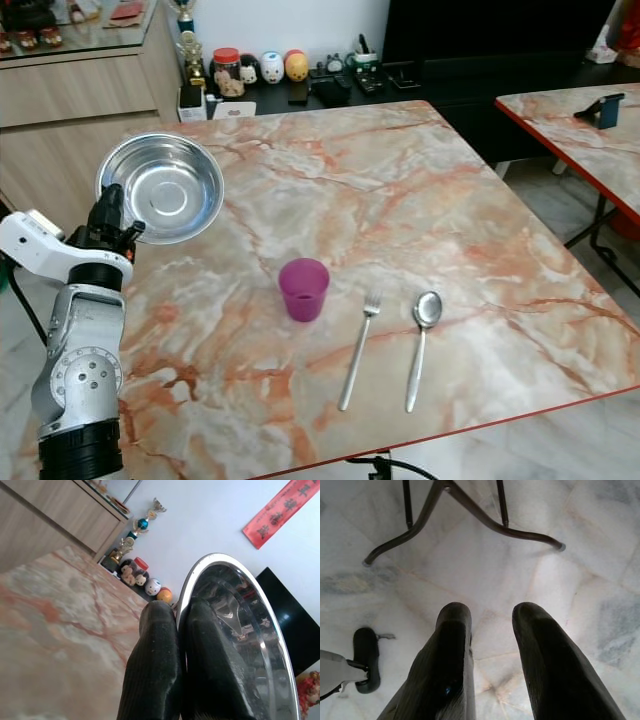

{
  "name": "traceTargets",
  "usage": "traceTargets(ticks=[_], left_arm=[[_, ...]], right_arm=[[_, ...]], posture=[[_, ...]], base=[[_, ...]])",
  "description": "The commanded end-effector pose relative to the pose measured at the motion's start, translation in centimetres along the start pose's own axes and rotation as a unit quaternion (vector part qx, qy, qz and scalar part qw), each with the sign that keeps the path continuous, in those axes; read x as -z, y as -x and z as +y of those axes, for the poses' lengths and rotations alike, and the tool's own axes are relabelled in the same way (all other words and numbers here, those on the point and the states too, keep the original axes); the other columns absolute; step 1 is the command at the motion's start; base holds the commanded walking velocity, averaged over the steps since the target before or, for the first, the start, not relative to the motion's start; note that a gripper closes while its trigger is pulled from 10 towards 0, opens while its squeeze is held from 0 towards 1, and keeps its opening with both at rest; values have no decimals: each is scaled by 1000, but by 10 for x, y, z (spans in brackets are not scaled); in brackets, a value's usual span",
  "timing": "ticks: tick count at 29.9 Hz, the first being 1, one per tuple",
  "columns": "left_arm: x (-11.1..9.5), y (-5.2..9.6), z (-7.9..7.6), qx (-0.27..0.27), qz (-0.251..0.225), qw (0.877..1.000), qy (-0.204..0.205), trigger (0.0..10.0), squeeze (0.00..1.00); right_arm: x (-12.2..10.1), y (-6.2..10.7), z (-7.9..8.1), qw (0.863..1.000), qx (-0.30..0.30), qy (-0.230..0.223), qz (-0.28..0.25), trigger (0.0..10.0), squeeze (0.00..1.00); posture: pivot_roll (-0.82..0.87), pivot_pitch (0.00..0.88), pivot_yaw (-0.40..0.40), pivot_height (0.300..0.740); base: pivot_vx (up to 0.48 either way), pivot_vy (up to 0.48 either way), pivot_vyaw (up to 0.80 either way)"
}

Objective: Setting the table

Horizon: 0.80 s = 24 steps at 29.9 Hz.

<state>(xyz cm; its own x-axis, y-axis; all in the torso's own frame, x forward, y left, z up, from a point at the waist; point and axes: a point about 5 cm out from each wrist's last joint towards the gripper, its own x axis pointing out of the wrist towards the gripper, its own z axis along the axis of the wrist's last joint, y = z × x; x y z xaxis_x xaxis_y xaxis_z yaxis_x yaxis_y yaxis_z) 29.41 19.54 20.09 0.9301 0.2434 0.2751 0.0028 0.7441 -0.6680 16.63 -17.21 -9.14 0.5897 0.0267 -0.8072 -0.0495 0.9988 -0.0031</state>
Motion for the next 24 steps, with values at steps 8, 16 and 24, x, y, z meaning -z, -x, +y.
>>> traceTargets(ticks=[8, 16, 24], left_arm=[[-4, -1, -10, 14, -14, 1000, -4, 10000, 0], [-4, -2, -11, 16, -15, 1000, -4, 10000, 0], [-3, -3, -12, 15, -15, 1000, -4, 10000, 0]], right_arm=[[0, 0, -3, 1000, 4, -3, -1, 10000, 0], [1, 1, -4, 1000, 5, -3, 0, 10000, 0], [1, 1, -4, 1000, 5, -4, 0, 10000, 0]], posture=[[-18, 0, -7, 740], [-20, 0, -7, 740], [-21, 0, -7, 740]], base=[[0, -480, 0], [0, -480, 0], [0, -480, 0]])
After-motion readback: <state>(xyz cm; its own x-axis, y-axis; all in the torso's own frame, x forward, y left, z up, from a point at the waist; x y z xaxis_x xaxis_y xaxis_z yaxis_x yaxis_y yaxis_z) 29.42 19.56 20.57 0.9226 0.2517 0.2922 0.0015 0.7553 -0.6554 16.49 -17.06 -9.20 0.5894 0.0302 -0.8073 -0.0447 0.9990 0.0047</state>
